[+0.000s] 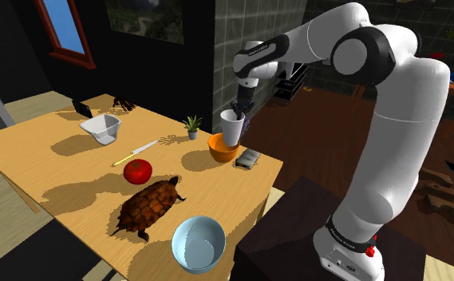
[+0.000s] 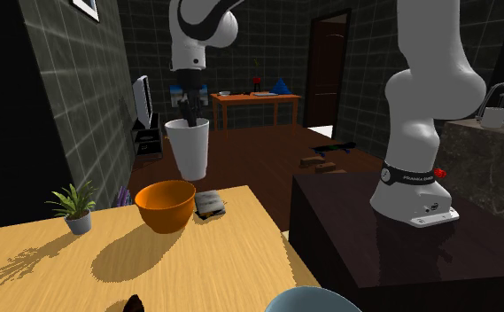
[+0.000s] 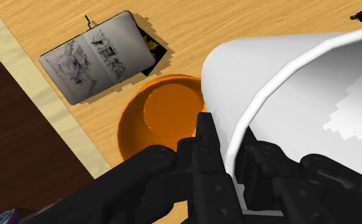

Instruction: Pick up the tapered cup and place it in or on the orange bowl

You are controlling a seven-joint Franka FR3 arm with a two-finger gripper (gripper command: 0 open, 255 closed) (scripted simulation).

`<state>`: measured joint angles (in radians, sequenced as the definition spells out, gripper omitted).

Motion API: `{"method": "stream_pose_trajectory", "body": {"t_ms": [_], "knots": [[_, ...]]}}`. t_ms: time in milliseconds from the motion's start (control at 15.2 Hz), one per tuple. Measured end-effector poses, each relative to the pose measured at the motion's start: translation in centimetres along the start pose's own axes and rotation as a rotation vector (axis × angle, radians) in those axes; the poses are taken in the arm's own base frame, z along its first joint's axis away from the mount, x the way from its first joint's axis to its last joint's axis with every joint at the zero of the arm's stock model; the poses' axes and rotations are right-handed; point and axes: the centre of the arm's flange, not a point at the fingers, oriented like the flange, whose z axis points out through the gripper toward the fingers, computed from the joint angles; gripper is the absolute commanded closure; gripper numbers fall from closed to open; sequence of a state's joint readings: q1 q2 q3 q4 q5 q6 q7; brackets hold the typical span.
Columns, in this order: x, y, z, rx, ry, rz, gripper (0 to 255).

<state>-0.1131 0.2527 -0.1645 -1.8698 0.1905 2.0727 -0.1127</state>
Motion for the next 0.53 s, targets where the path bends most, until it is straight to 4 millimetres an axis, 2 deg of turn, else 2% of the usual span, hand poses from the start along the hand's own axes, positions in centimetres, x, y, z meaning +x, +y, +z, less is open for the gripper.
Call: {"method": "stream_pose_trajectory", "body": {"t_ms": [528], "knots": [[9.9,2.7,-3.7,0.0,0.001,0.0,255]]}}
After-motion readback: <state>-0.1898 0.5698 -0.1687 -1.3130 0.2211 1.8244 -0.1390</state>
